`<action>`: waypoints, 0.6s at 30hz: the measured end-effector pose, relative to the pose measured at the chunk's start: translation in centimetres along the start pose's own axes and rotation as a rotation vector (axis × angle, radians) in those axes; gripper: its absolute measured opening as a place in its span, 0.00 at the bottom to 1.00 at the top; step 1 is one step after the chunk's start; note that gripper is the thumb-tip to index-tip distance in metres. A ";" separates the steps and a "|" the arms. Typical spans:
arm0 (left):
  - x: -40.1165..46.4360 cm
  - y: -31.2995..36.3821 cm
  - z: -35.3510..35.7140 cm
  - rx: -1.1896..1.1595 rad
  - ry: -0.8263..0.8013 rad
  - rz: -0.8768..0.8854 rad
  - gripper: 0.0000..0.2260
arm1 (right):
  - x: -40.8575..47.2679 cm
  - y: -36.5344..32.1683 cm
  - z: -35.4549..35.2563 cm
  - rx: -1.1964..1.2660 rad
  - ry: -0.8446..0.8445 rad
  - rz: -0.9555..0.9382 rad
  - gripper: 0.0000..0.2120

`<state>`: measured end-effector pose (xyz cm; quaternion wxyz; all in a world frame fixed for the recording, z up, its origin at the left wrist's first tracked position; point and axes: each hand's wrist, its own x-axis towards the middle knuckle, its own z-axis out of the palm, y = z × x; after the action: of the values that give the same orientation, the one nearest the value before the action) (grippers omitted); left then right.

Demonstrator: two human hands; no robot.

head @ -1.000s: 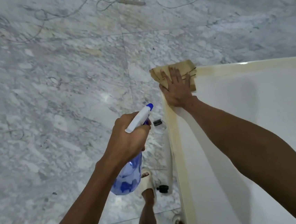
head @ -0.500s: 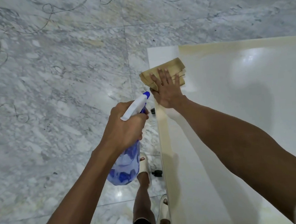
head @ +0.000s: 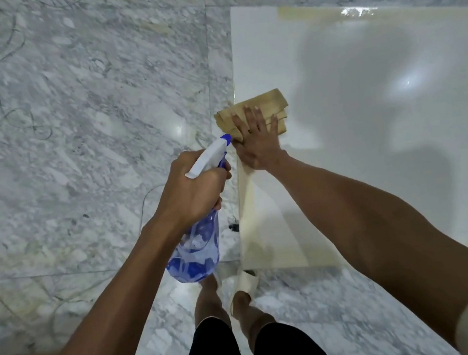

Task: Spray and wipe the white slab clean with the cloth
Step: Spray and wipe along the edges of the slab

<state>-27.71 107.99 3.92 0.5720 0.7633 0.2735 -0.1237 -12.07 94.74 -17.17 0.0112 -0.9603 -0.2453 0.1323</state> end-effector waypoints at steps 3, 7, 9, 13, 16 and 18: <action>-2.1 -0.9 0.2 -0.011 -0.009 0.006 0.09 | -3.5 -0.8 1.3 -0.053 0.003 -0.010 0.34; -5.0 -2.3 0.1 0.003 -0.014 0.008 0.09 | -8.0 -2.1 3.0 -0.007 0.045 -0.017 0.32; -6.6 -3.3 -0.2 0.016 -0.025 0.014 0.10 | -10.2 -2.8 3.6 0.006 0.095 -0.020 0.32; -10.2 -5.4 -1.1 0.042 -0.052 0.043 0.10 | -15.3 -4.9 5.2 0.001 0.053 0.028 0.34; -13.4 -7.4 -1.9 0.051 -0.068 0.051 0.09 | -19.0 -6.6 6.0 0.030 0.030 0.081 0.32; -15.7 -8.7 -2.3 0.058 -0.089 0.059 0.09 | -21.4 -7.6 6.2 0.049 0.013 0.097 0.32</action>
<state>-45.75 107.56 5.55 0.5646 0.7811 0.2214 -0.1486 -35.33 90.96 -17.14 0.0297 -0.9714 -0.1950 0.1324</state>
